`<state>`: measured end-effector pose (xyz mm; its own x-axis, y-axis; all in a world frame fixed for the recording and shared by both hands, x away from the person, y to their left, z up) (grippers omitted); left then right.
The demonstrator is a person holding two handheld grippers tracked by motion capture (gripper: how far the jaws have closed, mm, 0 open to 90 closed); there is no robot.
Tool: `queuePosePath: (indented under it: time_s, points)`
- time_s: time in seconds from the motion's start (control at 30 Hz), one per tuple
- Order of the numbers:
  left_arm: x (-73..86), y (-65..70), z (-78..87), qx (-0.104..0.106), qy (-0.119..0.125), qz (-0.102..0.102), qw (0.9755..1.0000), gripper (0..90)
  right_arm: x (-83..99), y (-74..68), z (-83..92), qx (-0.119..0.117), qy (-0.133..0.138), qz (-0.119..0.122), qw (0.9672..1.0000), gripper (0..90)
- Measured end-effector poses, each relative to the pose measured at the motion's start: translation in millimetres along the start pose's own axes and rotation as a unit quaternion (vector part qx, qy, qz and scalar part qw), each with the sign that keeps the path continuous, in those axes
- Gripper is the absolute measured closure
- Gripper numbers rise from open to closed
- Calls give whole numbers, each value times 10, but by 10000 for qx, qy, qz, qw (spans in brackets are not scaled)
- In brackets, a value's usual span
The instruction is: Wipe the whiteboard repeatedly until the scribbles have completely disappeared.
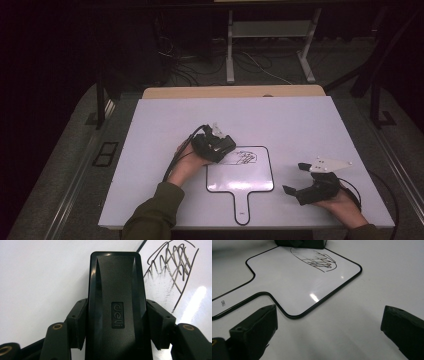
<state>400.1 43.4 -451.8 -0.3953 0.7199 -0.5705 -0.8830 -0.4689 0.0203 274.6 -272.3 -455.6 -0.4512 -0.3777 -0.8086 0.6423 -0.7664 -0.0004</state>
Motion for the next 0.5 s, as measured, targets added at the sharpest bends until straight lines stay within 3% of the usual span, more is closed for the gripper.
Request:
queuePosePath:
  time_s: [0.23, 0.5]
  points:
    - [87, -138, 60, -65, 39, 223, 9997, 392, 1, 4, 1, -1, 3, -9, 10000, 0]
    - [55, 21, 37, 16, 25, 36, 10000, 392, 0, 3, 3, 6, 7, -21, 10000, 0]
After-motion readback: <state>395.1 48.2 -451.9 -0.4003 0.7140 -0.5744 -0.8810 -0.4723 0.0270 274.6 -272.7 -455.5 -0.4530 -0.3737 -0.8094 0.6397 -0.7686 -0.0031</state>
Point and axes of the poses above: each handheld gripper's, and its own axes: z roughly backward along the jaws, x roughly out of its underside, y roughly to its right, the point moved 3 cm from there along -z, roughly forward along the jaws, and after that the axes turned 9 degrees about x, right-handed, at the moved point
